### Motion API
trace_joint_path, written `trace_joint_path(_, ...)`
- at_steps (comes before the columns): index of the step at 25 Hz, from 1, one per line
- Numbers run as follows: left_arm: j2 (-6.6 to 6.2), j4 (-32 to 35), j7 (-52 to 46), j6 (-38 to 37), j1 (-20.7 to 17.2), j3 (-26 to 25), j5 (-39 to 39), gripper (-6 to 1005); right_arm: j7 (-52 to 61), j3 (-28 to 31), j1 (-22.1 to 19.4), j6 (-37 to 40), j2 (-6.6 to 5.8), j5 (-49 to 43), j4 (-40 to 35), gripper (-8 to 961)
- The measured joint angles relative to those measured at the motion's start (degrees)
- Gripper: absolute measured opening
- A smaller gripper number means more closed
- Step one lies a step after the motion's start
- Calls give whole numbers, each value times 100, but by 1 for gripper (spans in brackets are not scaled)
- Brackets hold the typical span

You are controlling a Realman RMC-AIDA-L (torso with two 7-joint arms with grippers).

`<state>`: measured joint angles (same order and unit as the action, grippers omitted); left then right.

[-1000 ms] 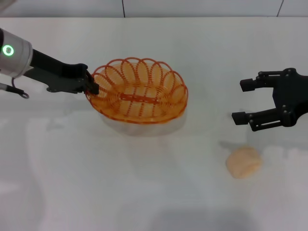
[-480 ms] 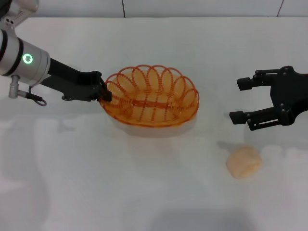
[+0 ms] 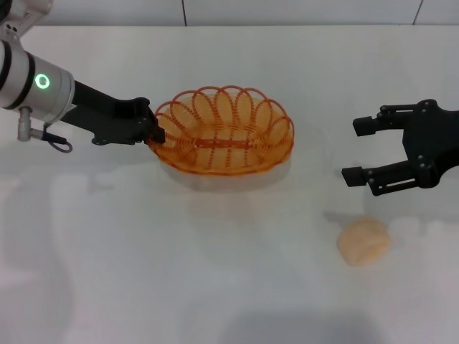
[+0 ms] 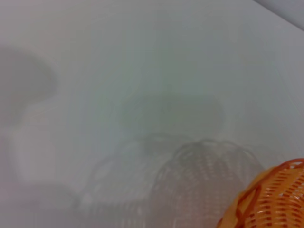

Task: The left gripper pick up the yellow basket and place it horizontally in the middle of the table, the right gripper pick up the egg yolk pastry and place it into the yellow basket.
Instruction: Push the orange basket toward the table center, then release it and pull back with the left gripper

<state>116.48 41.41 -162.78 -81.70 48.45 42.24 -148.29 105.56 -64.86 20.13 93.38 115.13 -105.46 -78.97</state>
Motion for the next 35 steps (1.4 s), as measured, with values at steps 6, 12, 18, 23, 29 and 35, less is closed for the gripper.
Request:
trace_joint_path(6, -7, -10, -43, 102, -28, 4, 2, 80, 0, 0, 0, 4, 0, 0, 0, 856)
trace_joint_path(12, -10, -49, -25, 103, -21, 9, 3, 80, 0, 0, 0, 7, 0, 0, -2, 857)
trace_joint_path(18, 0, -170, 9, 172, -9, 18, 3, 81, 0, -3, 0, 9, 0, 0, -4, 857)
trace_joint_path(23, 10, -347, 100, 237, 45, 21, 2, 81, 0, -23, 0, 14, 0, 0, -5, 857)
trace_joint_path(29, 30, -371, 163, 243, 52, 36, 2, 82, 0, -32, 0, 14, 0, 0, -5, 857)
trace_joint_path(35, 86, -402, 179, 296, 35, 38, 2, 82, 0, -36, 0, 13, 0, 0, -4, 857)
